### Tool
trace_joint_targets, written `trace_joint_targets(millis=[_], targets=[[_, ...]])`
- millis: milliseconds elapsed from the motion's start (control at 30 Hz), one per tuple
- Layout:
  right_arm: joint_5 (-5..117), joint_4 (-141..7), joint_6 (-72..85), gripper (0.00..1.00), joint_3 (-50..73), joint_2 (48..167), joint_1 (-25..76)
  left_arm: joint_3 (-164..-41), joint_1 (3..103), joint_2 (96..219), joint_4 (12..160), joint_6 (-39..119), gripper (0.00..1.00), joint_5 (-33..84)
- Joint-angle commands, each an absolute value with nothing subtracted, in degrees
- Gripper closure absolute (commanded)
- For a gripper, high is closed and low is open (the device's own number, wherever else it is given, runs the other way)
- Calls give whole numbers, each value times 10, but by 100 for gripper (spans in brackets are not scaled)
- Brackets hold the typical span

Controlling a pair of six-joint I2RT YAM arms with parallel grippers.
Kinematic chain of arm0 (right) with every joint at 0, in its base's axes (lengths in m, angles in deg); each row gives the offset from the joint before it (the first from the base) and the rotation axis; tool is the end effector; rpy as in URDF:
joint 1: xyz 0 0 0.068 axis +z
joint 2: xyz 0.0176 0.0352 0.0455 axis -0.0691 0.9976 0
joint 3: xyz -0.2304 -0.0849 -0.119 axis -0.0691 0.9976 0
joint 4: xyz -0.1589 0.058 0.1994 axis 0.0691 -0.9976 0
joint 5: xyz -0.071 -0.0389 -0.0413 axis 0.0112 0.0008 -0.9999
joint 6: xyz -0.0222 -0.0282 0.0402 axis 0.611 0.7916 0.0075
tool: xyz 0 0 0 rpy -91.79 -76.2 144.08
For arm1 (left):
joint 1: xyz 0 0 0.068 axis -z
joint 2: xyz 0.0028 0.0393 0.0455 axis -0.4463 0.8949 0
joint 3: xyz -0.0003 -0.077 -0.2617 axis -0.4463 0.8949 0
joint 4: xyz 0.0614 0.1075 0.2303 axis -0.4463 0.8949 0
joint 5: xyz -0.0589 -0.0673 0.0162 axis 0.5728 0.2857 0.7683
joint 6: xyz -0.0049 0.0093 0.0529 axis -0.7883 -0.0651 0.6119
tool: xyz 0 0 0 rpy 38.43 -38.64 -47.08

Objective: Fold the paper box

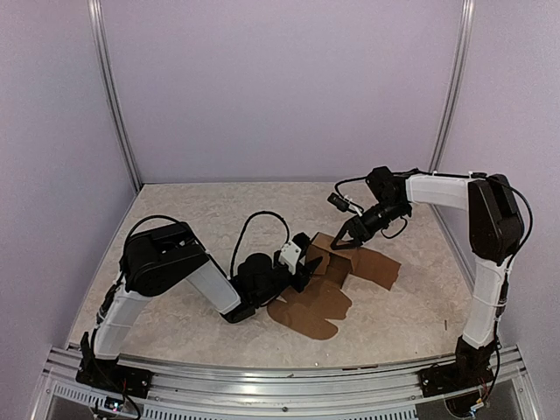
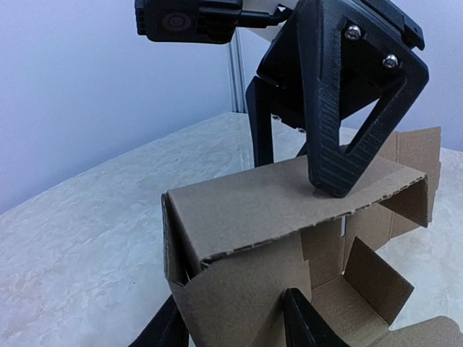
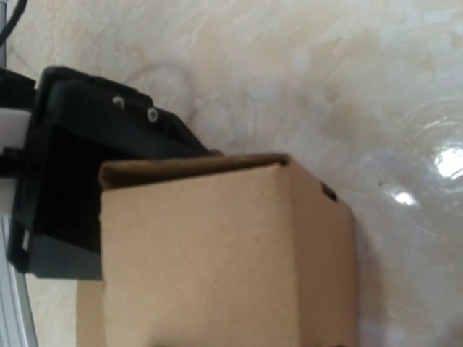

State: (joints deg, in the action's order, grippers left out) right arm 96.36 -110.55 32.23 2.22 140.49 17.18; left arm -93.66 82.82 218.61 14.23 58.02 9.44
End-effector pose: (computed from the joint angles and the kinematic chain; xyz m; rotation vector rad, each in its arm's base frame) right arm 0.3627 0.1687 0.1969 -1.0663 2.4038 1.1752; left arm 0.2533 -0.3713 0.0821 0.7302 1.4041 -0.5826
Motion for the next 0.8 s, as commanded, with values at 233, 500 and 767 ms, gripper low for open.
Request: trace_joint_targets(millis=[233, 500, 767], targets=[[964, -1105, 311, 46, 52, 1388, 174, -958, 830, 2210, 188, 590, 63, 72], [977, -1105, 306, 46, 60, 1379, 175, -1010, 828, 2233, 243, 589, 65, 72], [989, -1102, 293, 44, 61, 1381, 175, -1014, 831, 2232, 240, 600, 77, 23]])
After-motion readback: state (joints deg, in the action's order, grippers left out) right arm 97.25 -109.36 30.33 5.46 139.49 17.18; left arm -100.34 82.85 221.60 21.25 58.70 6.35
